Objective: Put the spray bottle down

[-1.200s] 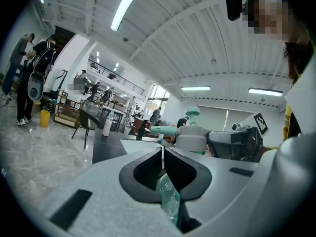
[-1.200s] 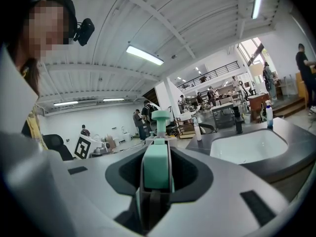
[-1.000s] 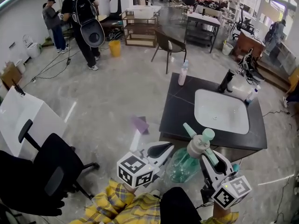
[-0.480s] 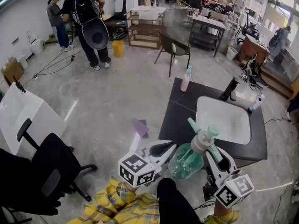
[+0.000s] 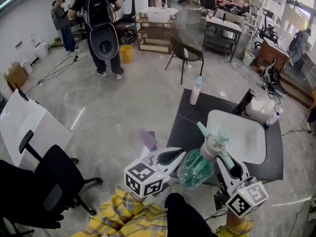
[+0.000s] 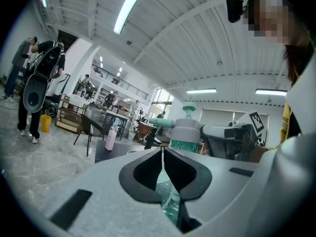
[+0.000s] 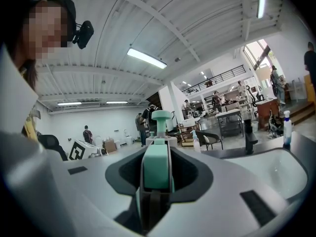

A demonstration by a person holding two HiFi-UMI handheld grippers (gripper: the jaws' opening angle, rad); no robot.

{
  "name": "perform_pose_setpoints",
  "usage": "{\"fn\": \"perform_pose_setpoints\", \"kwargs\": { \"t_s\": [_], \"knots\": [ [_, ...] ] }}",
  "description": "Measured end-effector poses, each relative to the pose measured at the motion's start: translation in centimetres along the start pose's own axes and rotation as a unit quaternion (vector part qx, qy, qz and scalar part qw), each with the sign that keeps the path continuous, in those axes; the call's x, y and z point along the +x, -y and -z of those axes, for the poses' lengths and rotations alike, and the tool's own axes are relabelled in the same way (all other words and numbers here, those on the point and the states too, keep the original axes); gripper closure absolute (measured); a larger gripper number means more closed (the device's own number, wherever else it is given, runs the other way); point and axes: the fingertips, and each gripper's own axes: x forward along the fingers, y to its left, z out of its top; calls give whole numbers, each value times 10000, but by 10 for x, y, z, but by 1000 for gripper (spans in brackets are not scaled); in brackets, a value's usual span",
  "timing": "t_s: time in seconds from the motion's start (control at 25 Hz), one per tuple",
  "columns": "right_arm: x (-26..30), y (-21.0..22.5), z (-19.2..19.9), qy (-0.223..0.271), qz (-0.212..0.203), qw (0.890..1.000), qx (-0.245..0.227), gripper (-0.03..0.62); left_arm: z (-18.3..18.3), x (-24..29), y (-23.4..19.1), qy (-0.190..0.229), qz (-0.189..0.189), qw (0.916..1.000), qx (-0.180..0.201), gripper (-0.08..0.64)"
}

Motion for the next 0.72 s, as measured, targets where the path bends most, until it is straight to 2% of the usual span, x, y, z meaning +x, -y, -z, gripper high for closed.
{"fn": "perform_pose_setpoints", "kwargs": {
  "t_s": [0.16,0.72],
  "knots": [
    [17,23,-14,30,-93,9999,64,479,-12,21,-13,-10,-110,9999,-18,549],
    [64,75,-26,48,-276,9996,3,479,-24,67,-53,49,-397,9992,-41,549]
  ]
}}
